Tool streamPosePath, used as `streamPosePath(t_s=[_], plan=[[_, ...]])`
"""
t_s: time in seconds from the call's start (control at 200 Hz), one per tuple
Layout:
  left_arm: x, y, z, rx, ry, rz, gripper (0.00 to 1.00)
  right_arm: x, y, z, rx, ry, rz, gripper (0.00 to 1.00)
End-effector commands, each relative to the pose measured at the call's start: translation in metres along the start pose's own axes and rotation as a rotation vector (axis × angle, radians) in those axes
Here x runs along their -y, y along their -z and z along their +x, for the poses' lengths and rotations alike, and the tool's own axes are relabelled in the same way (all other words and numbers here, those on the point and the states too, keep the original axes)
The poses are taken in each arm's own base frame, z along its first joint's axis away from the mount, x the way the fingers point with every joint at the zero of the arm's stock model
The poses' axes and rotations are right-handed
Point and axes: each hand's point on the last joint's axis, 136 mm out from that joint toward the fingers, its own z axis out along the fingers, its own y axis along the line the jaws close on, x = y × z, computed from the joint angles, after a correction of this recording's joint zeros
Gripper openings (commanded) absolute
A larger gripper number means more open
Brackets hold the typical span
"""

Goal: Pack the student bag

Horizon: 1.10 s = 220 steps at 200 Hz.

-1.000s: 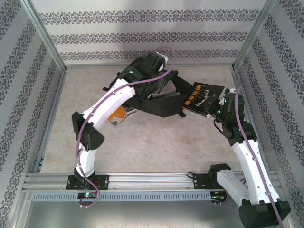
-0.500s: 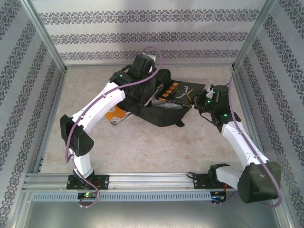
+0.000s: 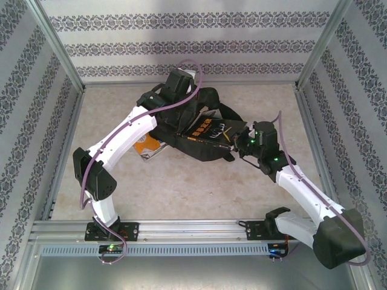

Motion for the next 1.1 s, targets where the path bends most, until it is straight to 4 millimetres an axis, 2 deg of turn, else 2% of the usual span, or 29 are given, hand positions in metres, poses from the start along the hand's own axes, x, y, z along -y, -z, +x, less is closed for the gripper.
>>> streamPosePath(t_s=[0.0, 0.08, 0.25, 0.415, 0.54, 0.7, 0.899, 0.984, 1.009, 1.054, 1.094], plan=[[0.002, 0.032, -0.040, 0.139, 0.050, 0.045, 0.00, -0.044, -0.003, -0.005, 0.032, 0.153, -0.108, 0.00], [0.005, 0.031, -0.036, 0.126, 0.045, 0.060, 0.00, -0.059, -0.014, -0.006, 0.017, 0.213, -0.165, 0.00], [0.011, 0.031, -0.027, 0.102, 0.012, 0.105, 0.00, -0.072, -0.043, -0.019, -0.017, 0.277, -0.186, 0.00], [0.009, 0.033, -0.018, 0.081, -0.018, 0.107, 0.00, -0.076, -0.061, -0.047, 0.011, 0.254, -0.214, 0.00], [0.010, 0.031, -0.011, 0.058, -0.030, 0.122, 0.00, -0.075, -0.076, -0.058, 0.039, 0.259, -0.225, 0.00], [0.013, 0.025, -0.006, 0.039, -0.030, 0.136, 0.00, -0.074, -0.105, -0.057, 0.076, 0.242, -0.238, 0.00], [0.020, 0.017, -0.009, 0.041, 0.017, 0.168, 0.00, -0.078, -0.157, -0.037, 0.172, 0.283, -0.213, 0.00], [0.020, 0.011, -0.009, 0.030, 0.028, 0.167, 0.00, -0.083, -0.185, -0.034, 0.168, 0.313, -0.202, 0.12], [0.019, 0.009, -0.010, 0.028, 0.035, 0.164, 0.00, -0.083, -0.192, -0.034, 0.160, 0.328, -0.196, 0.21], [0.015, 0.004, -0.009, 0.023, 0.046, 0.157, 0.00, -0.081, -0.202, -0.034, 0.144, 0.348, -0.170, 0.44], [0.012, 0.000, -0.009, 0.019, 0.056, 0.159, 0.00, -0.079, -0.204, -0.033, 0.127, 0.368, -0.158, 0.56]])
